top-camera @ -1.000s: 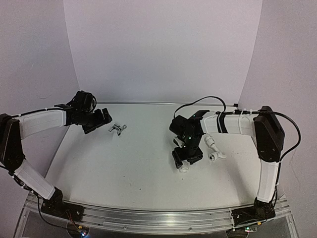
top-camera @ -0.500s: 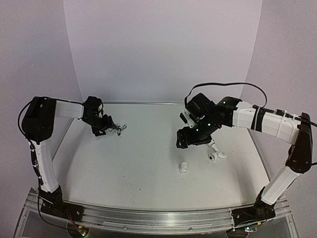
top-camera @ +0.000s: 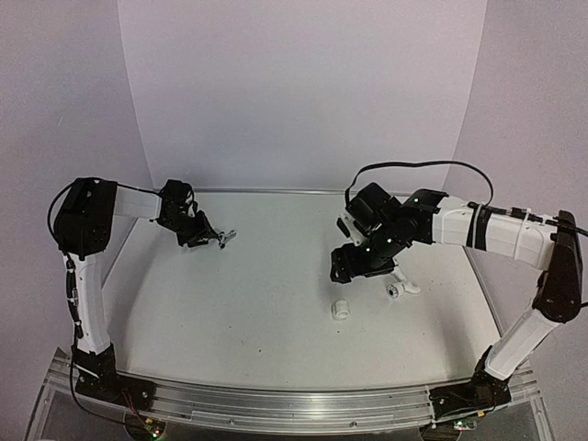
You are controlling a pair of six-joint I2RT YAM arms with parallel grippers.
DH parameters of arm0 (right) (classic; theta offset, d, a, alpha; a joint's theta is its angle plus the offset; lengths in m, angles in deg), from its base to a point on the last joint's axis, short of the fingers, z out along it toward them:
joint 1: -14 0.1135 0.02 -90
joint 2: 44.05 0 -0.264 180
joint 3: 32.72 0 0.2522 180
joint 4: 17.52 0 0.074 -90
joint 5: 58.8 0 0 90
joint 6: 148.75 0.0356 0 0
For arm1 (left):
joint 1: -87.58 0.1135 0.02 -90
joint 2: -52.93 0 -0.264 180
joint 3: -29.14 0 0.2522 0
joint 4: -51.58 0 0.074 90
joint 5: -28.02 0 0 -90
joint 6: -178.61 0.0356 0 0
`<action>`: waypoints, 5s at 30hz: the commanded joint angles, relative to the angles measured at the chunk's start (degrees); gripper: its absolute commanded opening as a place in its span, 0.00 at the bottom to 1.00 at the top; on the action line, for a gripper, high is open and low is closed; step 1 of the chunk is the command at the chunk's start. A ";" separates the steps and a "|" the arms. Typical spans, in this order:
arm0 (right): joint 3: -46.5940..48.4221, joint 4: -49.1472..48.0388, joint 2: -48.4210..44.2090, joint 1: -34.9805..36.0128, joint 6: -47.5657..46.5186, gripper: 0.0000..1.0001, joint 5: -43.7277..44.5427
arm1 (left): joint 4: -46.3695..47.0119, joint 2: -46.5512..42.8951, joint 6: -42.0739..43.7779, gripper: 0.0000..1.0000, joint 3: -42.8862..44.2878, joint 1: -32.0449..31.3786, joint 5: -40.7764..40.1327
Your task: Install the water faucets
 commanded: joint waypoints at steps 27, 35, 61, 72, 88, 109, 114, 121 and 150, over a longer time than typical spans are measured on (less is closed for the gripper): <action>3.69 -21.88 7.33 5.03 -3.64 0.75 -0.70 | 5.29 -28.80 -29.90 0.00 -16.45 -20.54 5.72; 9.23 -23.90 16.73 17.95 -16.45 0.76 31.27 | 5.23 -27.45 -37.75 0.00 -13.63 -24.40 7.66; -0.75 -28.92 -1.99 6.11 -9.75 0.92 -20.27 | 5.31 -33.17 4.23 0.00 -15.05 -25.74 21.68; -4.30 -28.91 -5.55 -1.78 -6.70 0.89 -38.08 | 5.38 -38.23 12.40 0.00 -15.78 -26.41 37.30; -7.38 -39.72 -1.58 -2.03 -0.63 0.00 -46.79 | 5.60 -40.62 12.86 0.00 -16.16 -27.15 39.24; -11.91 -55.08 -5.35 -1.91 7.85 0.00 -50.03 | 35.48 -40.75 -12.49 0.86 -23.90 -31.29 27.40; -12.44 -55.39 -6.16 -1.97 7.79 0.00 -49.29 | 37.95 -37.24 -14.47 0.56 -21.91 -33.41 27.34; -12.59 -55.44 -6.29 -1.85 7.83 0.00 -49.50 | 41.73 -35.69 -16.88 0.38 -21.91 -34.51 27.36; -13.26 -56.72 -7.36 -1.90 11.32 0.00 -48.83 | 43.08 -40.15 -14.37 0.02 -25.30 -34.23 25.84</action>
